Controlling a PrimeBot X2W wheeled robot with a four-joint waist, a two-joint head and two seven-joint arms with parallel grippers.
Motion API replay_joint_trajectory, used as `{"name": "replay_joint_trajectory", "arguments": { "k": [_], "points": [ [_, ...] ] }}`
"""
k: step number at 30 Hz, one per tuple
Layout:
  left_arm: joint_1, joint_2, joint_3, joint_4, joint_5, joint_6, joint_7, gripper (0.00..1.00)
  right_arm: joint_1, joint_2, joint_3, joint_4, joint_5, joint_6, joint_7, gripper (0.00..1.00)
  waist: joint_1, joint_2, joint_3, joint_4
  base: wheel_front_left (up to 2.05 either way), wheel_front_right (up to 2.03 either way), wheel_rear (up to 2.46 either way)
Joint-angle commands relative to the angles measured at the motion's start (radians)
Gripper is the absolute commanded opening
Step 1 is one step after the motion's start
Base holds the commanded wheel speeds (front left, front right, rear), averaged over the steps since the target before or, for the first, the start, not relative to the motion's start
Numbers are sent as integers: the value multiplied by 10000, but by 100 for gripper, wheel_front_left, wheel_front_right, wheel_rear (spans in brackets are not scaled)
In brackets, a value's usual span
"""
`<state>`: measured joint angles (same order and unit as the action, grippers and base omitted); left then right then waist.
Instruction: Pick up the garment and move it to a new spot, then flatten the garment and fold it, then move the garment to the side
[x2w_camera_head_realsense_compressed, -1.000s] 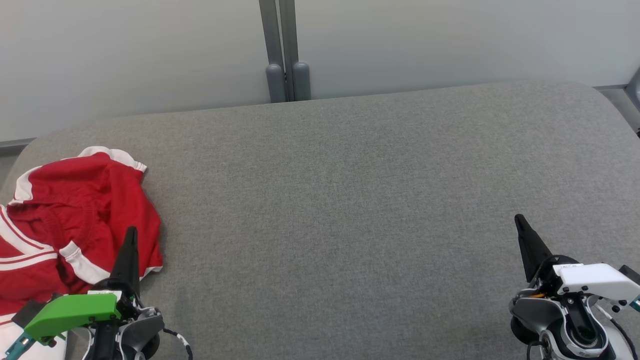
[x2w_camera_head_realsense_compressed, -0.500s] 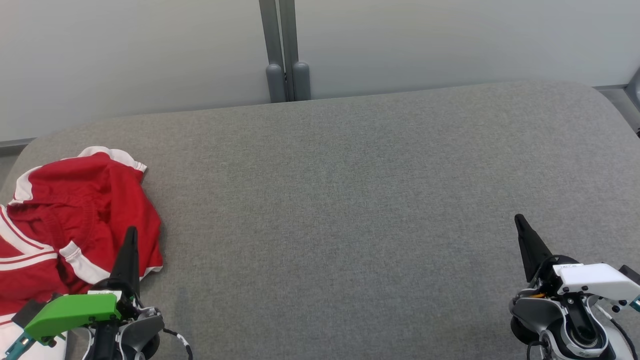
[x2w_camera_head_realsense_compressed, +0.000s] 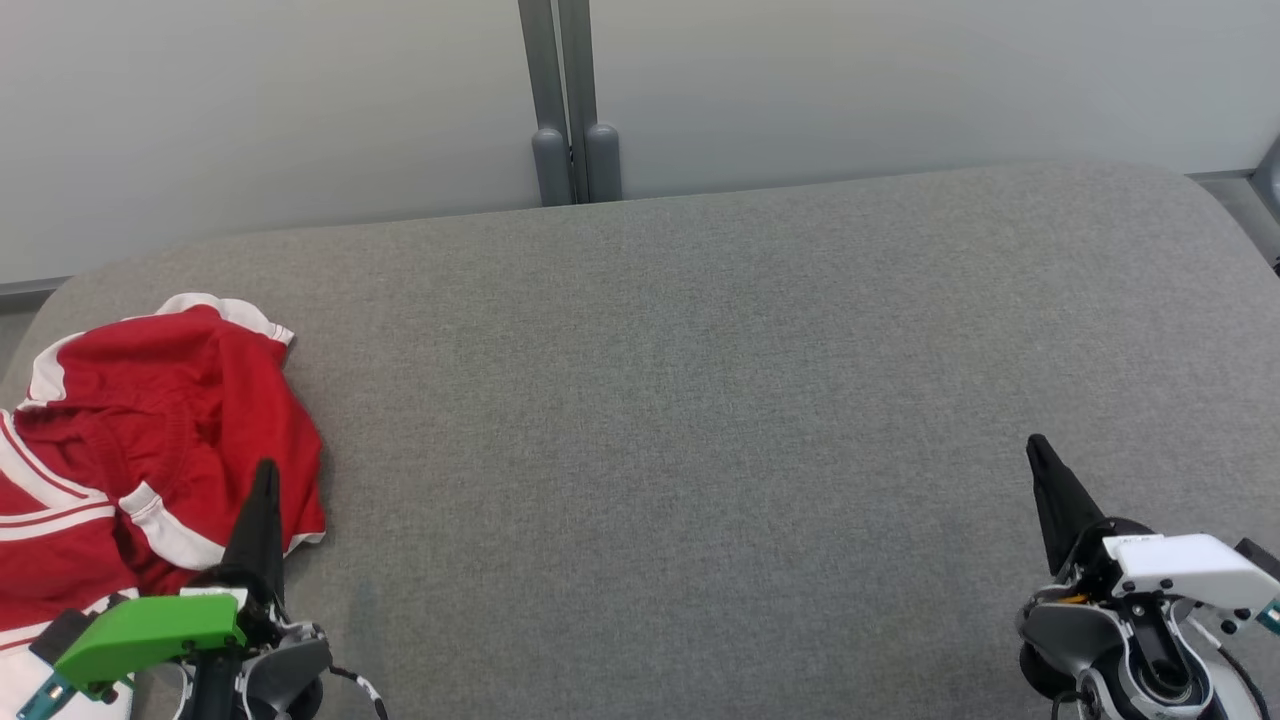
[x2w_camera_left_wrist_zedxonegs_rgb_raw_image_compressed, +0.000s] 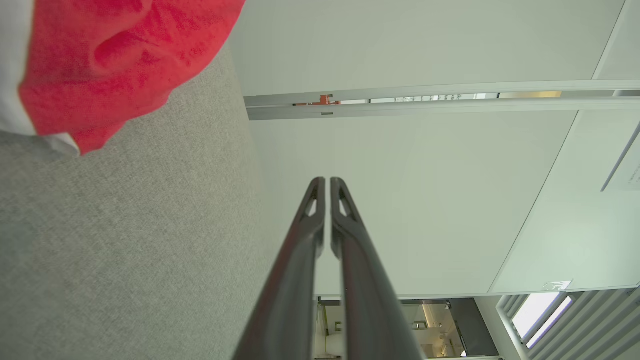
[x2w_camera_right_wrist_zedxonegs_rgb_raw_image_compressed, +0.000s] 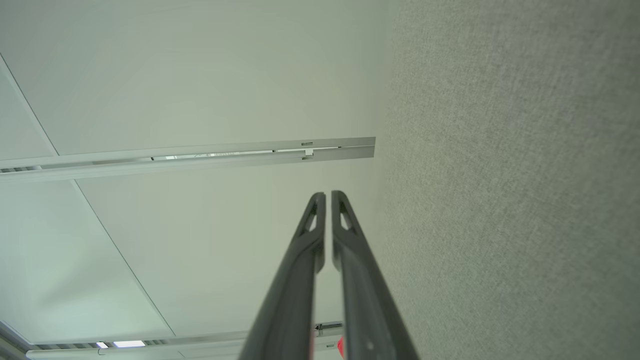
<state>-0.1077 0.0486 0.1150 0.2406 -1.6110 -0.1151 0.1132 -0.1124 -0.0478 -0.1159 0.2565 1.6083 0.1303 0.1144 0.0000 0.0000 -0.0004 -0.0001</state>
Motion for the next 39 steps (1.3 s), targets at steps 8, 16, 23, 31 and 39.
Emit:
{"name": "replay_joint_trajectory", "arguments": {
  "k": [8,16,23,31,39],
  "points": [
    [232,-51,-215,112,36,-2,-271,100,231,56,248,-20,-41,-1,-175,100,0,0,9,22,0,0,0],
    [235,-41,-376,-80,359,-21,-655,100,221,25,649,-326,-166,-1,-529,100,0,0,18,56,0,0,0],
    [211,-32,-456,-309,1199,-38,-967,100,155,-139,1074,-677,-559,0,-925,100,0,0,28,82,0,0,0],
    [255,-23,-596,-553,2515,-54,-1291,100,97,-258,1352,-983,-1585,1,-1293,100,0,0,36,102,0,0,0],
    [290,-15,-762,-692,4776,24,-1589,100,83,-459,1753,-1134,-2939,2,-1592,100,0,0,51,128,0,0,0]
  ]
}}
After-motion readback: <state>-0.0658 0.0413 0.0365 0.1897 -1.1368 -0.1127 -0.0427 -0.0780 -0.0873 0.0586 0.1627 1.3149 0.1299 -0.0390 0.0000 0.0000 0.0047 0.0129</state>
